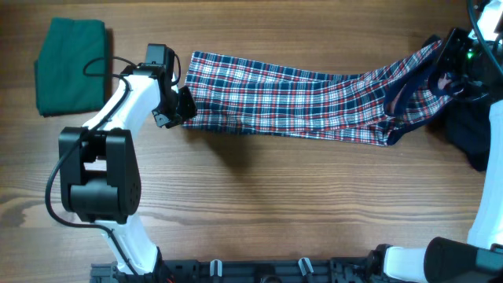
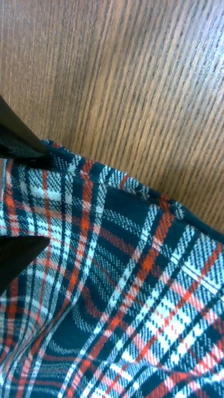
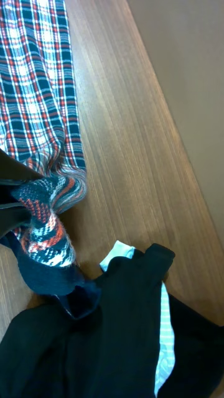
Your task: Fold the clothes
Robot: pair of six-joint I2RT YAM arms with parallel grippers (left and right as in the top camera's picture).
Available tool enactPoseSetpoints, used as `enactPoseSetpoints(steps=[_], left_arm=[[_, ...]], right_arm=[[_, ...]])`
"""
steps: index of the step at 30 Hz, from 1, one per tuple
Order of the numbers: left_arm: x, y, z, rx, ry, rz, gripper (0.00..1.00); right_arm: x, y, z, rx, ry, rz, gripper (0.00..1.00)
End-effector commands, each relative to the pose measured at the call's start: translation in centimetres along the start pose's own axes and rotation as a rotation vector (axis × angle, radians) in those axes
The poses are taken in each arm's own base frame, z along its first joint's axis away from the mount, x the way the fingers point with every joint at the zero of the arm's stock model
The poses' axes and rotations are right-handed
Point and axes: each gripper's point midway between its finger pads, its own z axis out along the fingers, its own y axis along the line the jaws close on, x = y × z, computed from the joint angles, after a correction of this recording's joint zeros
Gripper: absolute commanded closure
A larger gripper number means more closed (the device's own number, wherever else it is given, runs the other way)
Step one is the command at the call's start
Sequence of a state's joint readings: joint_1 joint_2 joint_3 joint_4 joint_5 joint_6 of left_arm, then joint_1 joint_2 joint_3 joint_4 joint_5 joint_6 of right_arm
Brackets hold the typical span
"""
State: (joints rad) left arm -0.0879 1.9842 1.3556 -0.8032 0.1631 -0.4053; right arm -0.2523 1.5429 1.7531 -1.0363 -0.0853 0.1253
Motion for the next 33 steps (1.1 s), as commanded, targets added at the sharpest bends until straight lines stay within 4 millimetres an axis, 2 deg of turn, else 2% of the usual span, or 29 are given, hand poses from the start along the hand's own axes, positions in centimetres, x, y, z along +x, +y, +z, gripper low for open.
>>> enactPoseSetpoints(steps=[1,8,10,13,14,19,23,28,32,33], left_arm=[[1.0,0.4,1.7,-0.009,0.054,0.0,0.62],[1.5,0.6,2.2,-0.015,0.083,-0.004,0.69],[1.5,0.6,2.2,-0.014,0.081,-0.004,0.76],[1.5,0.6,2.2,-0.015,0.081,-0.004,0.94],[1.4,0.6,2.2,-0.014,0.08,-0.004,0.96],[0.7,-0.1,1.4,0.007,0.056,0.002,0.96],[-1.0,-1.4,-1.2,0.043,-0.014,0.016,0.96],[-3.5,-3.7,-6.7,0.111,-0.151,0.044,0.96],[-4.7,-5.2,-11.5,0.168,-0.263,0.067,0.96],[-4.8,-5.4,-12.1,0.175,-0.278,0.069,0.96]], right_arm=[[-0.7,0.2,-0.2,-0.011,-0.015,-0.018,0.96],[-0.7,-0.1,-0.2,0.003,-0.017,-0.018,0.96],[-0.7,-0.1,-0.2,0.003,-0.017,-0.017,0.96],[-0.7,-0.1,-0.2,0.003,-0.018,-0.017,0.96],[-0.7,-0.1,-0.2,0.003,-0.018,-0.017,0.96],[-0.7,-0.1,-0.2,0.003,-0.018,-0.018,0.96],[-0.7,-0.1,-0.2,0.003,-0.017,-0.017,0.96],[-0.7,-0.1,-0.2,0.003,-0.017,-0.017,0.96],[-0.6,-0.1,-0.2,0.003,-0.012,-0.018,0.96],[-0.6,-0.1,-0.2,0.003,-0.012,-0.019,0.96]])
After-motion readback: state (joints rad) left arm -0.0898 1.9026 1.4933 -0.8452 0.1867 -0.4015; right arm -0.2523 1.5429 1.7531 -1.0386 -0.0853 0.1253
